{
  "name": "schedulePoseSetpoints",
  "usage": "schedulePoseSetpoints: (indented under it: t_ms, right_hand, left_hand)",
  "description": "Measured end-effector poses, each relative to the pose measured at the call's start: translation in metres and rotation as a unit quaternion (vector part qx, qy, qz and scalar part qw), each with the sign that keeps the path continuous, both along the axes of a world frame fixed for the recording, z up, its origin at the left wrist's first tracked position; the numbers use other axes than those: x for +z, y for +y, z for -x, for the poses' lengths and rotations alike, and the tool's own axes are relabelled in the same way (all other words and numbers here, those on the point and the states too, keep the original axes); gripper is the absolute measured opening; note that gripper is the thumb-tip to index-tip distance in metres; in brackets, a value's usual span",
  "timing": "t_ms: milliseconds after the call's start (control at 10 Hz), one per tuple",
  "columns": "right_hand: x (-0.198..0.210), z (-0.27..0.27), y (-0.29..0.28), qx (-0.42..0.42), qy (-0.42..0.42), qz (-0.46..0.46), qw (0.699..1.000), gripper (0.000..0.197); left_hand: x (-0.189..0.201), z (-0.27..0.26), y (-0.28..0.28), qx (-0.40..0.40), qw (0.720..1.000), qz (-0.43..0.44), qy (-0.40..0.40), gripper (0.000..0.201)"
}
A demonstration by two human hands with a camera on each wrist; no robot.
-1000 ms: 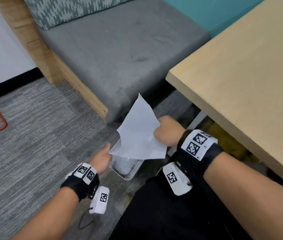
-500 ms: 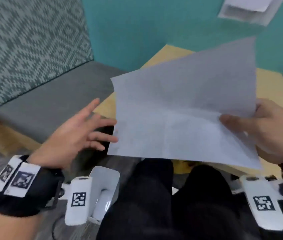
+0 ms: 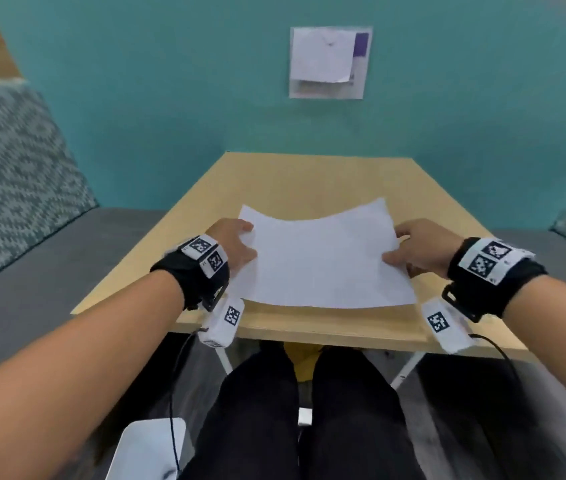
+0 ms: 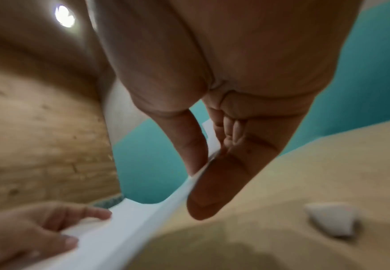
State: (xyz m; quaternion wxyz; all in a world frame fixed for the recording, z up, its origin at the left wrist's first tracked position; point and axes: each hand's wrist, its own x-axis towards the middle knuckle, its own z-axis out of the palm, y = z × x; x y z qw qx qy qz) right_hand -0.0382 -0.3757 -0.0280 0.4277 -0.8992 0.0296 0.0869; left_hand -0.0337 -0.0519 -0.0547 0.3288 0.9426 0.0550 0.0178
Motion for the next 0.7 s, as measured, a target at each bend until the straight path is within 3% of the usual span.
schedulePoseSetpoints:
  t_ms: [100,200,300,400,500,600,700]
  right_hand:
    - [-0.004,-0.016,0.004,-0.01,0.023,0.122,0.992,0.039]
    - [-0.004,-0.028,0.01,0.027,0.01,0.234,0.972,0.066]
    - [-0.005,-0.035,0.011,0.08,0.058,0.251,0.963,0.078]
    - [-0.006,-0.036,0.012,0.144,0.091,0.295,0.94,0.074]
    - [-0.011,-0.043,0.005,0.185,0.069,0.326,0.925,0.069]
    - [-0.014,-0.055,-0.006,0.199,0.074,0.305,0.928,0.075]
    - [-0.011,-0.067,-0.014,0.172,0.056,0.27,0.946,0.071]
  left_hand:
    - [-0.006,-0.015,-0.01,-0.014,0.995,-0.091,0.04,0.06]
    - [-0.007,-0.024,-0.015,-0.04,0.984,-0.163,0.063,0.066]
    - [-0.009,-0.031,-0.015,-0.069,0.962,-0.235,0.118,0.077]
    - [-0.012,-0.035,-0.011,-0.089,0.93,-0.326,0.142,0.071]
    - [-0.022,-0.043,-0.003,-0.119,0.931,-0.3,0.168,0.067]
    - [-0.022,-0.051,0.016,-0.132,0.952,-0.225,0.158,0.093]
    - [-0.016,-0.051,0.035,-0.143,0.971,-0.141,0.129,0.094]
